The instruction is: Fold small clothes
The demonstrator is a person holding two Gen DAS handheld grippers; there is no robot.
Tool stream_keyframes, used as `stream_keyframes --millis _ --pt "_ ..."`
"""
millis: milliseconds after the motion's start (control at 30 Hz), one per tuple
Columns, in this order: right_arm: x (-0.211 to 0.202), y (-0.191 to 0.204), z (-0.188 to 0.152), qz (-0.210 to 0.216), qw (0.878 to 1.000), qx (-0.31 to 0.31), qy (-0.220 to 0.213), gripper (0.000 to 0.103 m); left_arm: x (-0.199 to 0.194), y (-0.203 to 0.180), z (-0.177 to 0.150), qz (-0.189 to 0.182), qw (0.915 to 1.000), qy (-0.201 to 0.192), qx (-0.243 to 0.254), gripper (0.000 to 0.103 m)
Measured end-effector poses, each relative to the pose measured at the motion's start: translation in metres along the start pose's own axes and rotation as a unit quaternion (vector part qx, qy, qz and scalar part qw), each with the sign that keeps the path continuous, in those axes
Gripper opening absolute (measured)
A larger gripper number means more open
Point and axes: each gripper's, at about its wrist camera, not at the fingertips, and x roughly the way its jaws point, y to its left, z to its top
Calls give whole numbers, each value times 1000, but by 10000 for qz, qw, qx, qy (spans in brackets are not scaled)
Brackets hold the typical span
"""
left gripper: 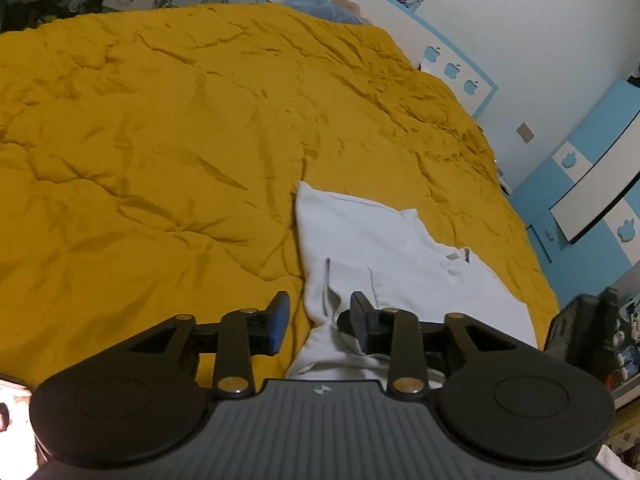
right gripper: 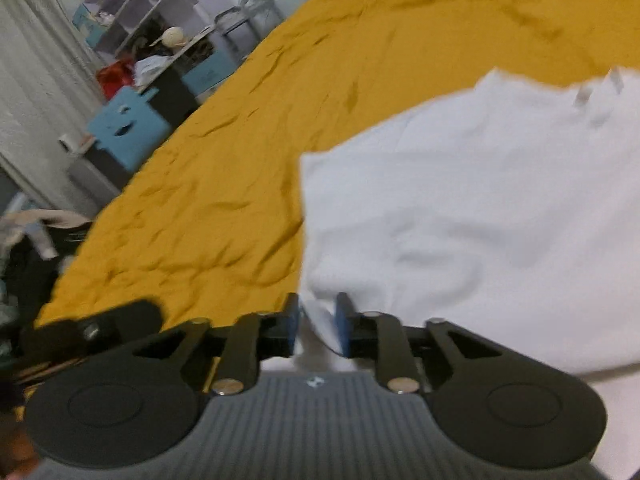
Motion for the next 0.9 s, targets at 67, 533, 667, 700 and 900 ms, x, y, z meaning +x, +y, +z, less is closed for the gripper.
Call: stream_keyframes --millis 67,533,667,700,900 --pt "-3 -3 0 196 9998 0 21 21 8 -3 2 -113 9999 65 12 44" --pt "-165 -136 12 -1133 9864 223 -1172 35 100 -46 4 63 9951 394 905 50" --pt "-214 -184 -3 -1653 9744 597 -1400 35 109 -53 -7 588 9879 259 1412 44" --pt "-224 -194 -8 -1732 9718 702 -1435 35 110 -54 -9 693 9863 209 1480 44" --pt "-257 -223 -26 -1971 9648 872 -1507 35 119 -61 -6 811 9823 153 1681 47"
